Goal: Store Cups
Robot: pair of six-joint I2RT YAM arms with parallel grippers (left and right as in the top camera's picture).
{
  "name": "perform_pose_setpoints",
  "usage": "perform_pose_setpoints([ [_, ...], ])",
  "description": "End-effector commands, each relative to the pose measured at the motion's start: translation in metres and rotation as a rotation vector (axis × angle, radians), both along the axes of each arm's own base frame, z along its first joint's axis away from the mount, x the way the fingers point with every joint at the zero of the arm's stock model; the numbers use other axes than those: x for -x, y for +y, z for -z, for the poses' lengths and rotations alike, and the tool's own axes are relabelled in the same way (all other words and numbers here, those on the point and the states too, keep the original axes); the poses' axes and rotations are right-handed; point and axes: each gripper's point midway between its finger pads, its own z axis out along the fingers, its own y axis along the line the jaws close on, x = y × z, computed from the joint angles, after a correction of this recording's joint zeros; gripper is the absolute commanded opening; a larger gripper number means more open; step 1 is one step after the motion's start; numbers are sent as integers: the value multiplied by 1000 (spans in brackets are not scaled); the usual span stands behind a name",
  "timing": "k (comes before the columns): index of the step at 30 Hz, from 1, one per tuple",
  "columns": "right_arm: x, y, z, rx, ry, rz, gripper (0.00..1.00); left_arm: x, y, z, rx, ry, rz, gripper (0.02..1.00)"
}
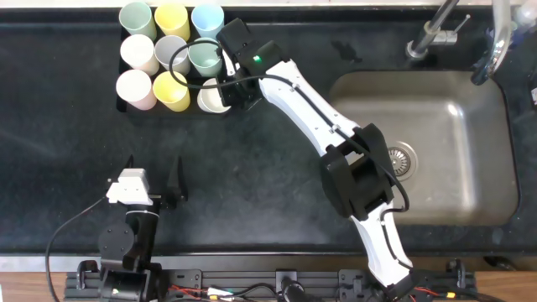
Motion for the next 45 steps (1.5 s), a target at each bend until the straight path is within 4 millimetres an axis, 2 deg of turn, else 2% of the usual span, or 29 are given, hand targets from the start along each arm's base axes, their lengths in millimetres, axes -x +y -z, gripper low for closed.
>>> perform_pose_setpoints([
  [1, -7, -3, 0, 6, -12, 21, 86, 0, 4, -1, -19, -9, -16, 1000],
  [7, -6, -3, -1, 5, -10, 21, 169, 0, 4, -1, -18, -9, -16, 1000],
  [12, -5, -3, -2, 1, -5, 17, 299, 0, 4, -1, -19, -9, -16, 1000],
  [16, -4, -2, -18, -14, -32, 10, 369, 0, 4, -1, -18, -9, -16, 998],
  [23, 3, -6, -75, -64, -107, 3, 483, 0, 4, -1, -19, -9, -16, 1000],
  [27, 7, -10, -124, -111, -198, -7, 597, 0, 4, -1, -18, -9, -16, 1000],
  [30, 13, -17, -170, -150, -290, -12, 621, 0, 4, -1, -19, -9, -16, 1000],
  [34, 24, -43, -221, -140, -406, 23, 617, 0, 4, -1, -19, -9, -16, 1000],
  [37, 36, -70, -251, -101, -480, 22, 636, 0, 4, -1, -18, -9, -16, 998],
  [40, 48, -109, -261, -13, -497, 33, 663, 0, 4, -1, -19, -9, -16, 1000],
  [43, 58, -156, -258, 61, -458, 85, 667, 0, 4, -1, -19, -9, -16, 1000],
  [45, 61, -184, -257, 82, -446, 138, 709, 0, 4, -1, -18, -9, -16, 1000],
])
